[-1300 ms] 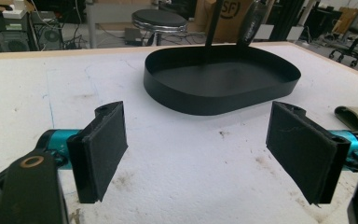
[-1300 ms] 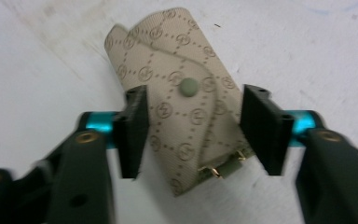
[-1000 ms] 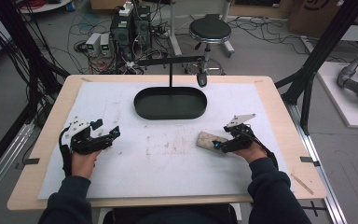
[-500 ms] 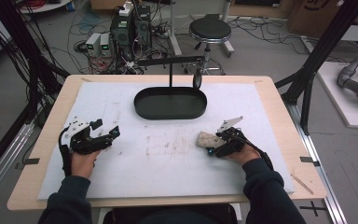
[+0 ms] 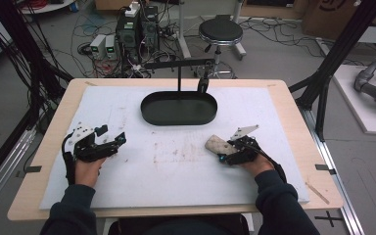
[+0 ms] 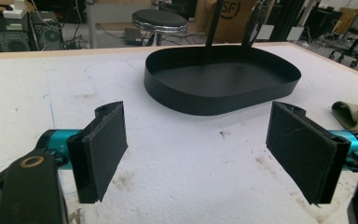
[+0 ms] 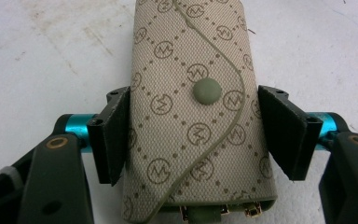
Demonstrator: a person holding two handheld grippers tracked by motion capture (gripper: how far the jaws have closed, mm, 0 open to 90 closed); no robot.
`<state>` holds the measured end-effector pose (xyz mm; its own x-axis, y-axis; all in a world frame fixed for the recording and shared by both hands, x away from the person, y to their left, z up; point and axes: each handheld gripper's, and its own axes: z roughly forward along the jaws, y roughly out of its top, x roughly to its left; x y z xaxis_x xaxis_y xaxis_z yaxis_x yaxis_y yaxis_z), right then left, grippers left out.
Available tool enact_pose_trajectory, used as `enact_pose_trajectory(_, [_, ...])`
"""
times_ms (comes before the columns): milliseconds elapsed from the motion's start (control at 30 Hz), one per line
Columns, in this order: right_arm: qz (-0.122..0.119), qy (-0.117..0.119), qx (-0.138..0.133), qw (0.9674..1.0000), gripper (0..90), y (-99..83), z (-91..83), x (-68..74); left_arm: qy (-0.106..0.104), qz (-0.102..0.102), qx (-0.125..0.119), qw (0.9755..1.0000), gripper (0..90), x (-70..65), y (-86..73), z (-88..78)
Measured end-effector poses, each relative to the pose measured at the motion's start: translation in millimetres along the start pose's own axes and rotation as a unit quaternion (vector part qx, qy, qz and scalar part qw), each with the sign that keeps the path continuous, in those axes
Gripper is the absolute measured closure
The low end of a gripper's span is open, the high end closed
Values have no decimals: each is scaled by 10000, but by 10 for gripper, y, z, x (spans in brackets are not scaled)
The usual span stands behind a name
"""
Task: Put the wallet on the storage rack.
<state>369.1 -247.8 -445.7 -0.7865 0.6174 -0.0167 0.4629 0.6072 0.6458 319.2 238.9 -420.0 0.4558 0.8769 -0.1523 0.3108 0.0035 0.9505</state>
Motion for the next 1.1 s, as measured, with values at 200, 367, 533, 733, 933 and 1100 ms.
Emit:
enact_pose_trajectory(200, [25, -41, -108, 9999, 384, 29, -43, -13, -1, 13, 14, 10000, 201, 4, -1, 2])
enact_pose_trajectory(367, [79, -42, -392, 9992, 386, 226, -92, -51, -2, 24, 26, 10000, 201, 5, -2, 6])
enact_pose_trajectory(533, [29, -71, -536, 9985, 386, 570, -46, -132, -18, -13, -10, 10000, 201, 6, -1, 3])
enact_pose_trajectory(733, [-125, -148, -658, 9976, 384, 999, 140, -226, -41, -8, -5, 10000, 201, 5, -1, 4])
enact_pose_trajectory(933, [-157, -237, -690, 9972, 382, 1385, 358, -313, -34, -29, -16, 10000, 201, 17, -4, -9])
enact_pose_trajectory(1100, [-111, -395, -694, 9967, 380, 1572, 554, -352, -23, -51, -33, 10000, 201, 36, -11, -27])
